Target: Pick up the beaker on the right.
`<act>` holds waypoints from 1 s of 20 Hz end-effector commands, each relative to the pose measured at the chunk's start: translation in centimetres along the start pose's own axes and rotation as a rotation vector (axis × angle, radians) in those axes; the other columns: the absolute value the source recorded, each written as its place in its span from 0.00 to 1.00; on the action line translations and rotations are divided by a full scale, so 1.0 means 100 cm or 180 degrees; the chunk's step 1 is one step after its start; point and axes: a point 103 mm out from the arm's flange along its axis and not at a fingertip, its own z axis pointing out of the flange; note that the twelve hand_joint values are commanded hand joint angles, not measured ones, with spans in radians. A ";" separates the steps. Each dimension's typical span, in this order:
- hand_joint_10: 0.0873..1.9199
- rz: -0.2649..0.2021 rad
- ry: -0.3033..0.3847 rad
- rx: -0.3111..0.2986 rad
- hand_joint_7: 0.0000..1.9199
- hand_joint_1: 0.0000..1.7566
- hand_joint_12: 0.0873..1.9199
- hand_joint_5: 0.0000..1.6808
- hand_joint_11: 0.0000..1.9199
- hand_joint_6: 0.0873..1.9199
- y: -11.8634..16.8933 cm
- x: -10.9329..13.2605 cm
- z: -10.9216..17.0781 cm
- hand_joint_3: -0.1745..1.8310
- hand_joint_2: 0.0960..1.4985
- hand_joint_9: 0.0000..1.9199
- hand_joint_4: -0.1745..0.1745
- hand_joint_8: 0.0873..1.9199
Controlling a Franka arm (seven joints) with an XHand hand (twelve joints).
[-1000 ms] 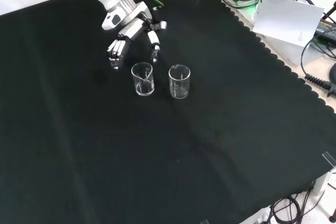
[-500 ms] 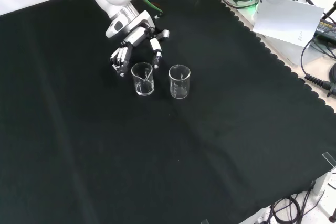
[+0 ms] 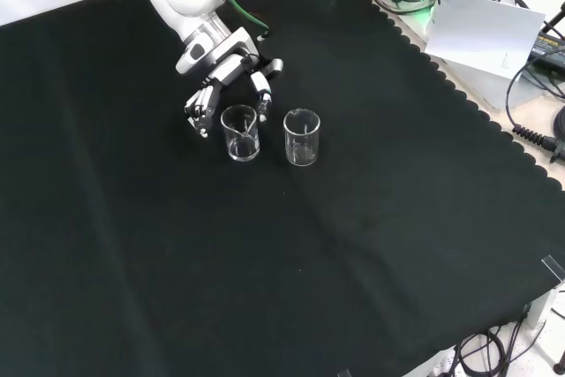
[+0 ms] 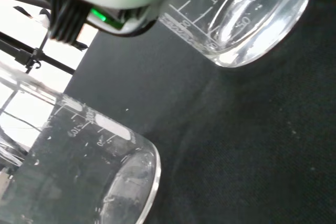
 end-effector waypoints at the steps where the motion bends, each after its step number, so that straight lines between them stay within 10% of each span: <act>1: 0.30 -0.0054 0.0042 -0.0042 0.20 0.52 0.71 0.28 0.03 0.00 0.005 0.005 0.004 0.43 0.27 0.27 0.35 0.34; 20: 0.28 -0.0115 0.0232 -0.0121 0.25 0.52 0.70 0.33 0.08 0.02 0.014 0.005 0.020 0.41 0.28 0.33 0.32 0.37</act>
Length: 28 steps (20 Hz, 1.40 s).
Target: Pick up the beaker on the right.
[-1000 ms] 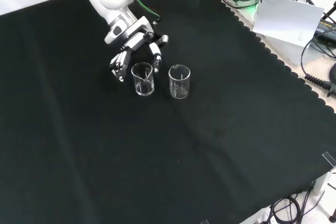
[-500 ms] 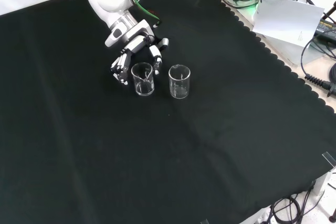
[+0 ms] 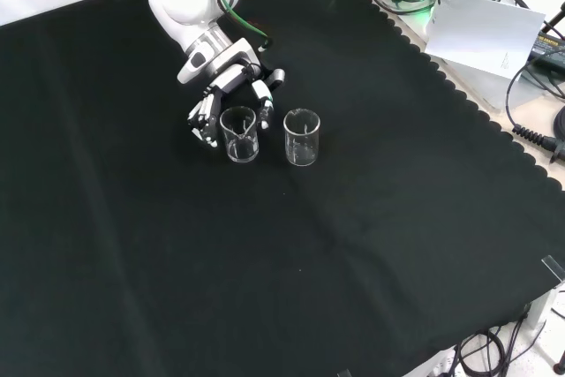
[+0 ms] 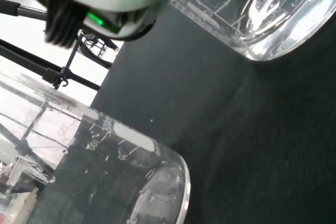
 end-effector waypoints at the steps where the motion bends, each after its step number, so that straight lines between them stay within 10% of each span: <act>1: 0.28 -0.0010 -0.0078 -0.0019 0.24 0.51 0.70 0.32 0.08 0.03 0.000 0.002 0.002 0.40 0.28 0.32 0.32 0.37; 19: 0.31 0.0115 -0.0148 -0.0360 0.19 0.48 0.71 0.31 0.06 0.07 0.000 0.003 0.010 0.37 0.29 0.29 0.29 0.39; 28: 0.30 0.0187 -0.0177 -0.0368 0.23 0.50 0.71 0.25 0.07 0.29 0.004 0.000 0.011 0.37 0.31 0.32 0.28 0.39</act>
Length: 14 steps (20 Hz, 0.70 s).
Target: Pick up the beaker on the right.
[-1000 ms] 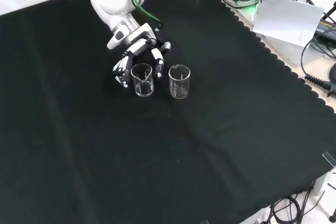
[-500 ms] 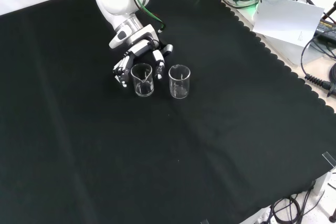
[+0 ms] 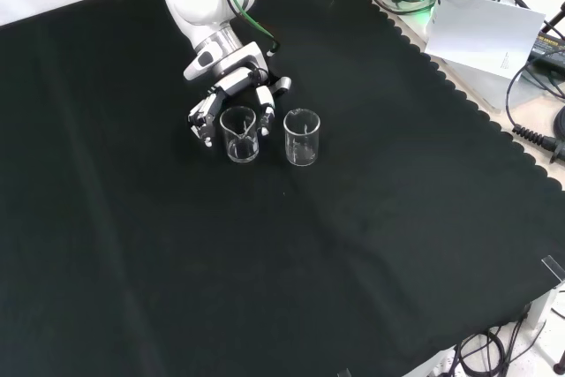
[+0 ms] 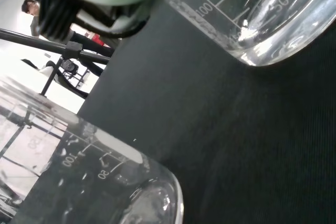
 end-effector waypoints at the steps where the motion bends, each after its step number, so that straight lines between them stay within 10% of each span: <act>1: 0.30 0.0048 -0.0001 -0.0010 0.23 0.51 0.71 0.25 0.07 0.29 0.001 -0.003 0.001 0.37 0.31 0.32 0.28 0.39; 11: 0.29 -0.0003 0.0035 0.0041 0.25 0.54 0.70 0.25 0.09 0.35 0.008 -0.003 0.005 0.39 0.31 0.35 0.28 0.39; 14: 0.28 -0.0002 -0.0045 -0.0045 0.35 0.62 0.68 0.40 0.18 0.44 0.011 0.001 0.003 0.42 0.33 0.45 0.29 0.39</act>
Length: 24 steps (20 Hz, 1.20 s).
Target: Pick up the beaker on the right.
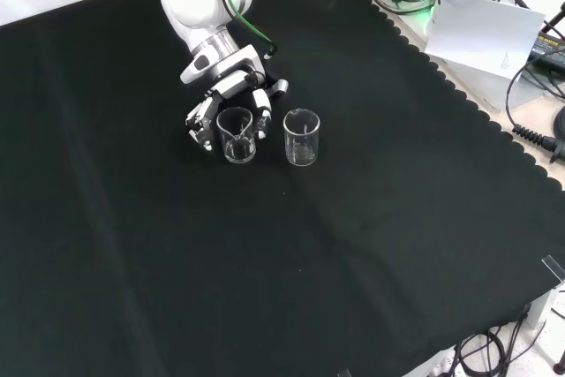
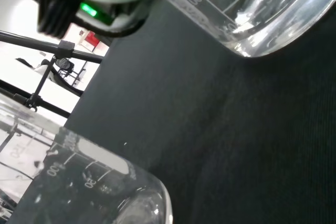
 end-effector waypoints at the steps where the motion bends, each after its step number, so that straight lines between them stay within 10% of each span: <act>1: 0.27 0.0020 -0.0132 -0.0168 0.42 0.69 0.63 0.48 0.30 0.48 0.004 0.007 0.000 0.40 0.38 0.54 0.26 0.43; 6: 0.28 0.0091 -0.0321 -0.0298 0.62 0.81 0.40 0.64 0.57 0.49 0.002 0.009 -0.015 0.51 0.32 0.74 0.01 0.45; 15: 0.13 -0.0061 -0.0674 -0.0231 0.70 0.82 0.34 0.70 0.63 0.39 -0.010 0.027 -0.090 0.51 0.29 0.82 0.00 0.33; 24: 0.13 -0.0150 -0.1128 0.0324 0.70 0.82 0.34 0.70 0.63 0.37 -0.041 0.055 -0.111 0.52 0.28 0.83 0.00 0.33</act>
